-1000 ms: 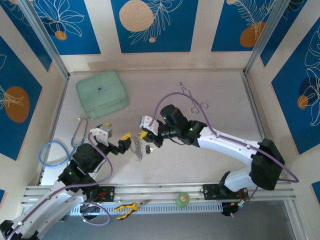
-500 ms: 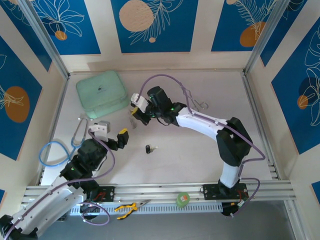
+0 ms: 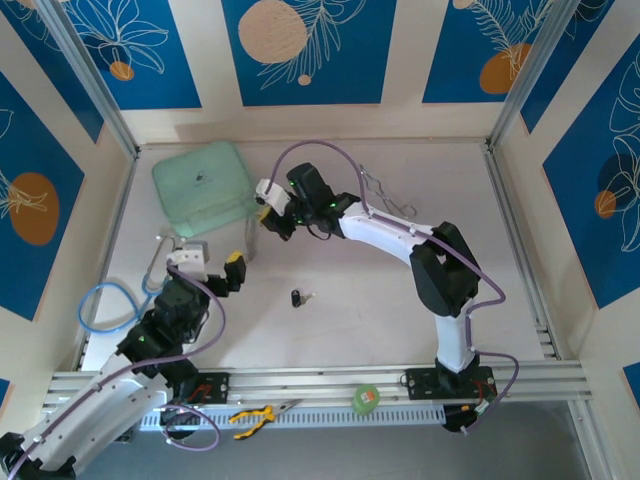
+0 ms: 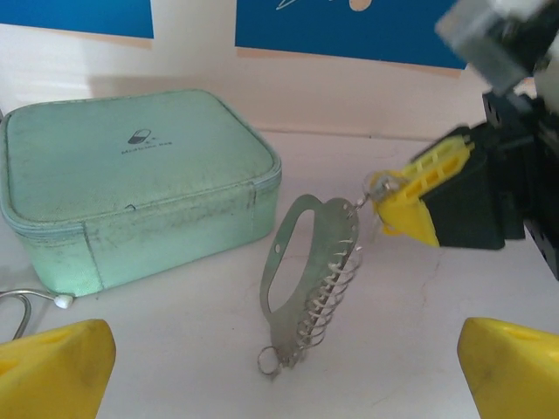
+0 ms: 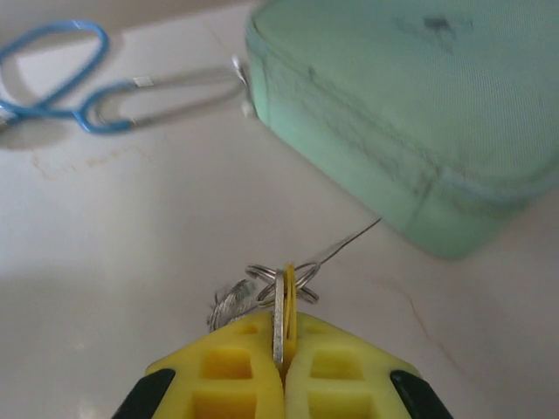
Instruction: Put the keys on the keyring
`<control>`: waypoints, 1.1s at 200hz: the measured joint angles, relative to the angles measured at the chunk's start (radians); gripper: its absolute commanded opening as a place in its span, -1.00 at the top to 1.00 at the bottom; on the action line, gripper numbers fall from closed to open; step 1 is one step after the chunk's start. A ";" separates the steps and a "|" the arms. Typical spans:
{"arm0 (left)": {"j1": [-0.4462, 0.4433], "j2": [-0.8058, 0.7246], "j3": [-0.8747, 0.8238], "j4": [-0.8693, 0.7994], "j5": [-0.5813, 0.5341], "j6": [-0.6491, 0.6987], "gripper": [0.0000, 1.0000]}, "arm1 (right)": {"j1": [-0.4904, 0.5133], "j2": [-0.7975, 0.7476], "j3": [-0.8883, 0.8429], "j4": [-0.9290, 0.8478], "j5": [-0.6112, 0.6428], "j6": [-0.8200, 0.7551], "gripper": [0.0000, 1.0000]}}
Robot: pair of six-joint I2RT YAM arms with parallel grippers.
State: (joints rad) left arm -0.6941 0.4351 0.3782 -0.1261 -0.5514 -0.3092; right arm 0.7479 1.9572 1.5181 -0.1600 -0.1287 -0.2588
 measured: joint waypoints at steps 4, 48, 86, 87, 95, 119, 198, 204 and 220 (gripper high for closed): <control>0.000 0.008 0.000 0.004 0.000 0.000 -1.00 | -0.006 0.000 -0.014 -0.013 0.015 -0.014 1.00; 0.000 0.109 0.004 0.034 0.008 0.001 -1.00 | -0.037 -0.018 -0.211 -0.182 0.227 -0.171 1.00; 0.004 0.195 0.024 0.044 0.028 -0.009 -1.00 | -0.025 -0.081 -0.279 -0.276 0.406 -0.272 0.88; 0.004 0.196 0.025 0.044 0.029 -0.009 -0.99 | -0.026 -0.082 -0.280 -0.278 0.409 -0.274 0.87; 0.005 0.213 0.032 0.044 0.034 -0.016 -1.00 | -0.026 -0.095 -0.299 -0.293 0.438 -0.287 0.72; 0.008 0.250 0.061 0.035 0.046 -0.033 -1.00 | -0.029 -0.125 -0.355 -0.328 0.494 -0.310 0.27; 0.032 0.283 0.097 0.005 0.080 -0.117 -0.99 | -0.151 -0.430 -0.443 -0.293 0.294 -0.045 0.12; 0.033 0.289 0.098 0.004 0.088 -0.122 -1.00 | -0.159 -0.447 -0.446 -0.275 0.275 0.006 0.14; 0.036 0.310 0.106 -0.003 0.108 -0.132 -1.00 | -0.166 -0.462 -0.446 -0.248 0.239 0.175 0.21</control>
State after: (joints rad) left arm -0.6582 0.7448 0.4839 -0.1295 -0.4435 -0.4408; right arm 0.5816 1.4952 1.0721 -0.4084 0.1104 -0.0841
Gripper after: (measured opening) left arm 0.997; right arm 0.415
